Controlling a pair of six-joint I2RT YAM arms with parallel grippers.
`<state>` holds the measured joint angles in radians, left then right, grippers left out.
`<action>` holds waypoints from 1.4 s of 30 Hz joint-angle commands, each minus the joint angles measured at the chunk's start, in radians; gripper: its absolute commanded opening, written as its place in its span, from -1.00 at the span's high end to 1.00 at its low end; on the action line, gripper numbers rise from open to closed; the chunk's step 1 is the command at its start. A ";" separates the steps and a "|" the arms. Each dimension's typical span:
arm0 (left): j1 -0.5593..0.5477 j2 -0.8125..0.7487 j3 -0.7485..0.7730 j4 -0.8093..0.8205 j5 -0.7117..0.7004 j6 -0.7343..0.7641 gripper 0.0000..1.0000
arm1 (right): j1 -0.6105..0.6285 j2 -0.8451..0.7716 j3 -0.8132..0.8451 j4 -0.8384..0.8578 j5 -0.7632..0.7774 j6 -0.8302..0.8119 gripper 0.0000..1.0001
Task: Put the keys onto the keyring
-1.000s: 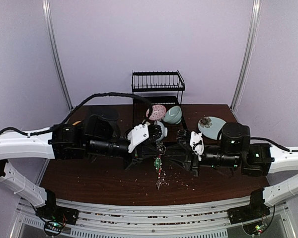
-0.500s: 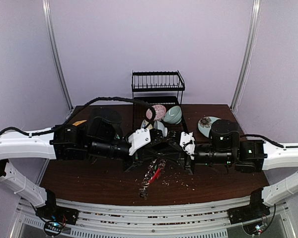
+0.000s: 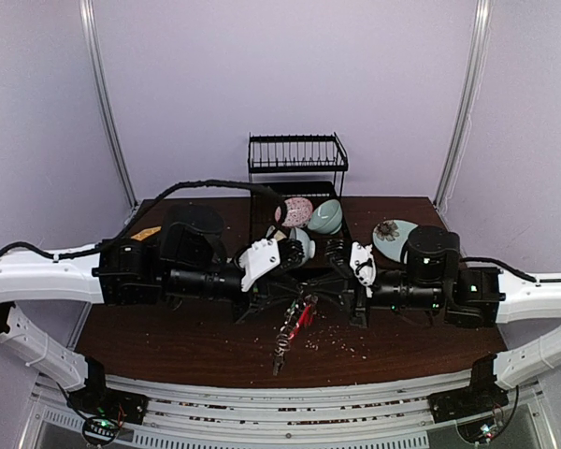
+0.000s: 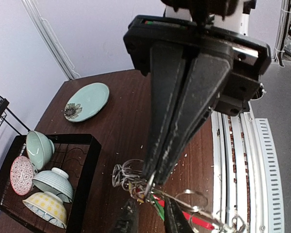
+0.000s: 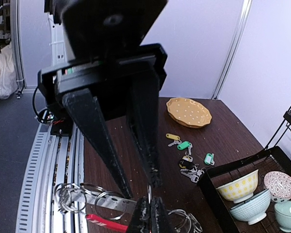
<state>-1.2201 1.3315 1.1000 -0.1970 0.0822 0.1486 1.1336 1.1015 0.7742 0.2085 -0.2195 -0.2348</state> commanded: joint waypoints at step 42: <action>0.114 -0.228 -0.246 0.422 0.325 -0.097 0.15 | -0.010 -0.021 -0.241 0.634 -0.079 0.288 1.00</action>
<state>-1.1282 1.0893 0.8307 0.1799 0.4496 0.0864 1.1252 1.1038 0.4889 0.8799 -0.3019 0.0925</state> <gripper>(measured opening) 0.499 0.009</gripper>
